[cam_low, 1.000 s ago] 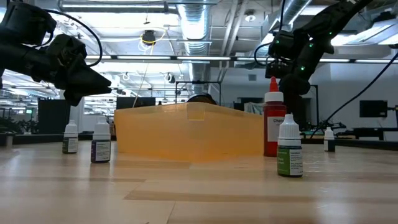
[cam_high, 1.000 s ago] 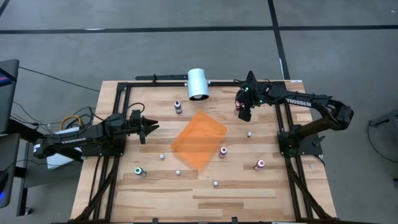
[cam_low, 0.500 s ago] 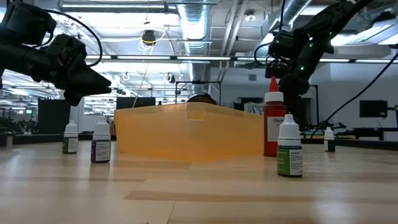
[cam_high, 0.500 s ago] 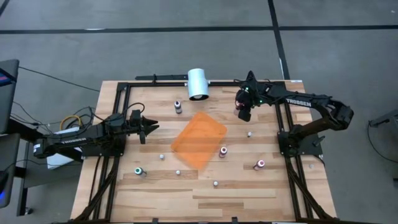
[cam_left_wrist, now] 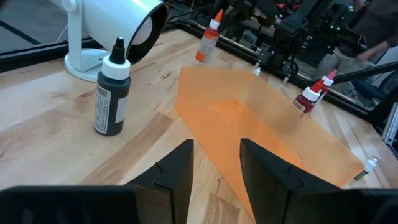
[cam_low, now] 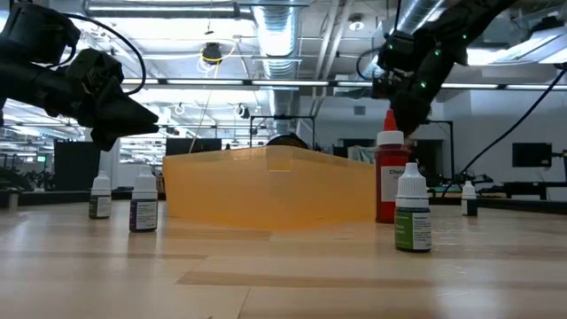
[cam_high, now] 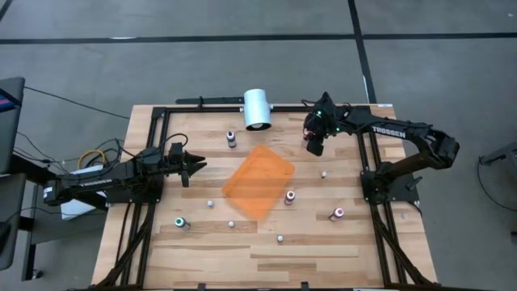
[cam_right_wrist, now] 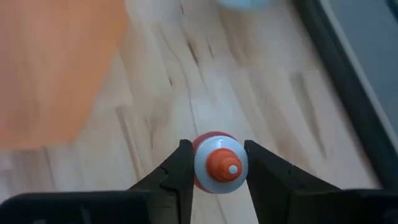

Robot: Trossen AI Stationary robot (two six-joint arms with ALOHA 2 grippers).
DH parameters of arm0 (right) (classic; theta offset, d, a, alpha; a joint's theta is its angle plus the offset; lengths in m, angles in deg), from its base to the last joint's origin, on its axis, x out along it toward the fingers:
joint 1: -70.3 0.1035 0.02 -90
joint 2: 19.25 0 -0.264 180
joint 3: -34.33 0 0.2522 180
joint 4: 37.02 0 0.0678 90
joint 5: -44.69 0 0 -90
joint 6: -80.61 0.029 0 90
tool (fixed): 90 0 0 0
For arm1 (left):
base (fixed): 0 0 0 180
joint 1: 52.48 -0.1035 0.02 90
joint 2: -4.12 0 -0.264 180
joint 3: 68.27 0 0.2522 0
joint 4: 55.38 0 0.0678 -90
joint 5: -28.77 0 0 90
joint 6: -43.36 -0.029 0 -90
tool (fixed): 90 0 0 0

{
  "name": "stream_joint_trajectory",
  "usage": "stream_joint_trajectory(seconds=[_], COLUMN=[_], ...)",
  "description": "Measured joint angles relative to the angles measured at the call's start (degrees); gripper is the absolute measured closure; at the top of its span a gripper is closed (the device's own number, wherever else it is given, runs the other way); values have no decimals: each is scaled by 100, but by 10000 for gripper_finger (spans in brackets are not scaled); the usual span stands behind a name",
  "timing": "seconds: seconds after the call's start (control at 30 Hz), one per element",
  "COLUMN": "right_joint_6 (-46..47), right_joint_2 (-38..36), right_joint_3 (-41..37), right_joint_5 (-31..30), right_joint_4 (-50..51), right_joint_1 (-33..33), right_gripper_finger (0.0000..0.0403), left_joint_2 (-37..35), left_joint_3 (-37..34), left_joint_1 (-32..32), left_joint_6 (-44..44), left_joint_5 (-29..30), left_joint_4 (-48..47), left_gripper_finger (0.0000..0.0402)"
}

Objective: Pick & Place food coloring
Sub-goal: Put the big orange food coloring bottle into the orange bin

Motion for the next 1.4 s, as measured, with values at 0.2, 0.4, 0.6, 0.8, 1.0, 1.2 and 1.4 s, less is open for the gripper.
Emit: stream_joint_trajectory(seconds=[0.2,0.4,0.6,0.8,1.0,1.2,1.4], right_joint_6=[-77,-34,-37,-66,-39,32,517], right_joint_2=[0,-2,-4,-4,-4,50,276], right_joint_3=[853,1730,2474,2865,2924,2922,2929], right_joint_5=[515,937,1055,1058,998,535,245], right_joint_4=[275,588,967,1046,1018,963,729], right_joint_1=[229,599,1181,1801,2234,2419,2477], right_gripper_finger=[293,291,288,290,288,287,288], left_joint_2=[0,0,-1,-2,0,0,-2], left_joint_3=[2,0,0,0,0,0,0], left_joint_1=[1,-1,0,0,0,1,1], left_joint_6=[0,2,2,2,2,4,4], left_joint_5=[1,-1,1,0,0,1,1], left_joint_4=[0,0,-1,0,0,-2,0], left_gripper_finger=[280,280,280,280,280,280,280])
